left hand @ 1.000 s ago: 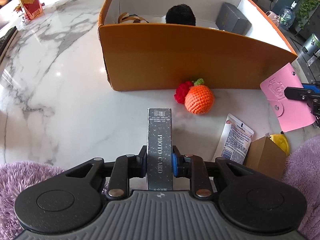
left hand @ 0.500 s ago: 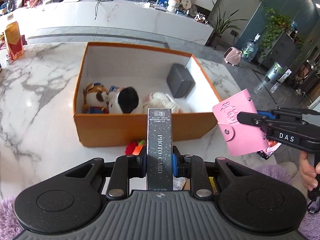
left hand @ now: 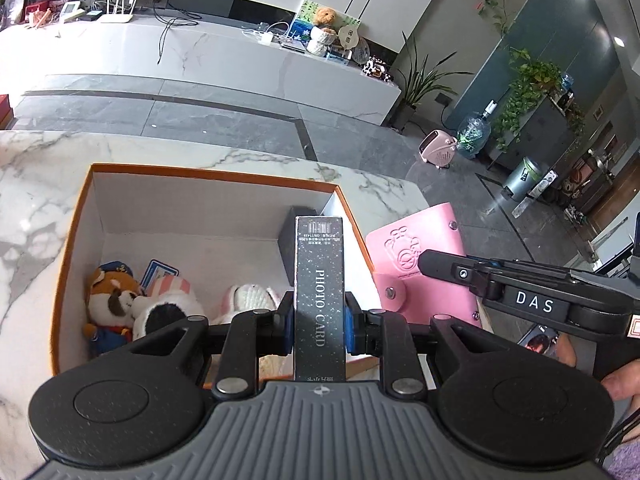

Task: Organize objects
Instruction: 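Carry the pink card holder and PHOTO CARD box over the orange box with both tools, then open both tools to drop the pink card holder and PHOTO CARD box inside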

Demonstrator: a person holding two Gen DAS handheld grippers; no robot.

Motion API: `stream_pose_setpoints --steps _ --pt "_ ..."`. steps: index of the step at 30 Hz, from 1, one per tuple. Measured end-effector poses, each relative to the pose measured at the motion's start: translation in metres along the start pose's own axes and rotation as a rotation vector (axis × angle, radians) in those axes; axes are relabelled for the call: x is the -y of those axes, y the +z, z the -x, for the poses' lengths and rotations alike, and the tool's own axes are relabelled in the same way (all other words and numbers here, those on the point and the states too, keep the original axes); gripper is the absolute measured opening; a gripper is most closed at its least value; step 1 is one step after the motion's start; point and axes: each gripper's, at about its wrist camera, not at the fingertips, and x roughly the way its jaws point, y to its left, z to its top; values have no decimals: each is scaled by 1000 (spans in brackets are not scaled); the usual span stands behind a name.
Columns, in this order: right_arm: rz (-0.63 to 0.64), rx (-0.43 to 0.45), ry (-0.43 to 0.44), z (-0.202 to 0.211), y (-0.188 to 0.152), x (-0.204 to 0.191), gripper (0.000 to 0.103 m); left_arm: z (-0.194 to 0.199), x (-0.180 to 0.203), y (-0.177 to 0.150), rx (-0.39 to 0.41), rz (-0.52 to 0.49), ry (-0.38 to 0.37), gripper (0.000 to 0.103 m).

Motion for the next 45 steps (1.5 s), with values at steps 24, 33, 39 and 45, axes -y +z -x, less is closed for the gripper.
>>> stream_pose_setpoints --steps 24,33,39,45 --pt "-114 -137 -134 -83 -7 15 20 -115 -24 -22 -174 170 -19 26" --pt "-63 -142 -174 -85 -6 7 22 -117 -20 -26 -186 172 -5 26" --pt "-68 -80 -186 -74 -8 5 44 -121 -12 -23 -199 155 43 26" --pt "-130 30 -230 -60 -16 10 44 -123 -5 -24 -205 130 75 26"
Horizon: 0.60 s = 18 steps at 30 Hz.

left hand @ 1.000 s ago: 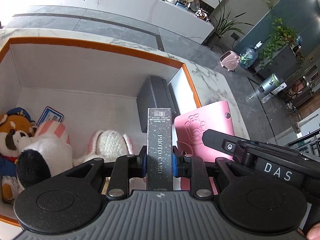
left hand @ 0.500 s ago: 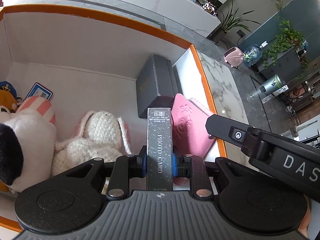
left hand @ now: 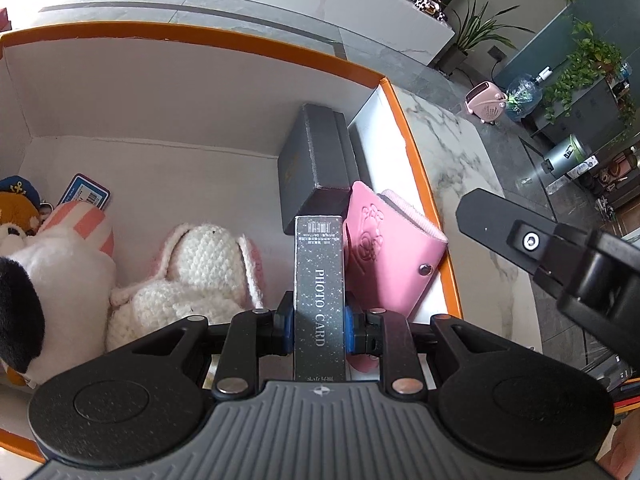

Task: Organize objects
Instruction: 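Open both tools to drop the pink card holder and PHOTO CARD box inside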

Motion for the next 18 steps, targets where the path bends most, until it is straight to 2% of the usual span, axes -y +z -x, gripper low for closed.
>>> stream_pose_setpoints --steps 3,8,15,18 --pt "-73 -2 13 -2 -4 15 43 2 0 0 2 -6 11 26" --pt "-157 -30 47 -9 -12 32 41 7 6 -2 21 -60 72 26" --pt "-175 -27 45 -13 -18 38 41 -2 8 -1 -23 -31 33 27" --pt "-191 -32 42 -15 -20 44 41 -4 7 -2 -8 -36 30 27"
